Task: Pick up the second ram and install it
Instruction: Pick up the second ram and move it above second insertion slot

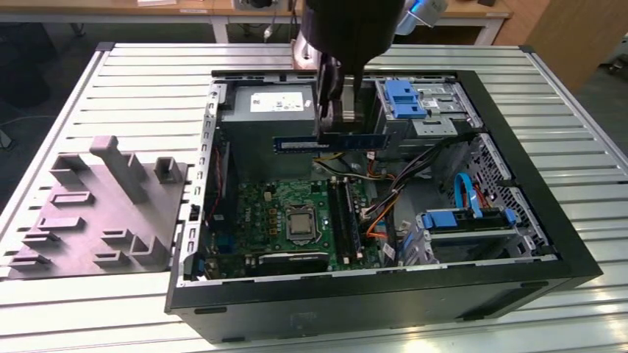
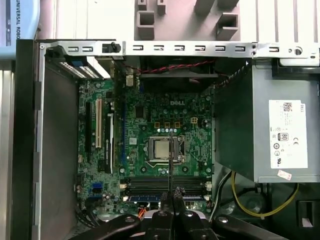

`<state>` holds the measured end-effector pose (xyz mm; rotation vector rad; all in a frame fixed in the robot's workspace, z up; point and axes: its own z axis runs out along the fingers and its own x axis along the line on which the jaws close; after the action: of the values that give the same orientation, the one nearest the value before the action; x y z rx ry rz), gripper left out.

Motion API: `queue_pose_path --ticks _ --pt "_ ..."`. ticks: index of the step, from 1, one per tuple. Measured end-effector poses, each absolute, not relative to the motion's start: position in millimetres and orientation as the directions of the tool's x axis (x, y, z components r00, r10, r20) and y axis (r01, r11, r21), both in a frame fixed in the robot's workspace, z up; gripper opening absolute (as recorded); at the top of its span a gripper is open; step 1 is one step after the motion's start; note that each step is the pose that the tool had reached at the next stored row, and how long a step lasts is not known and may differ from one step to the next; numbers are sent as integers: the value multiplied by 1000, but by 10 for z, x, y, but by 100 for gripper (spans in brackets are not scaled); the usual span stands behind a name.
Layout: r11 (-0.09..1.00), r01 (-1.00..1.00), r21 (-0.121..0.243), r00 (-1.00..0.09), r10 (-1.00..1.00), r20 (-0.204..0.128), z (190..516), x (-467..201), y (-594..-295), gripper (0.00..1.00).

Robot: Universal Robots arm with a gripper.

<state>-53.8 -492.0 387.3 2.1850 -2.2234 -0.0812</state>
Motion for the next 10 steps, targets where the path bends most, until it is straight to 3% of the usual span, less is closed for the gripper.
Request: queue_pose_path --ticks 10 --pt "16 -998 53 -18 -1000 -20 3704 -521 -4866 12"
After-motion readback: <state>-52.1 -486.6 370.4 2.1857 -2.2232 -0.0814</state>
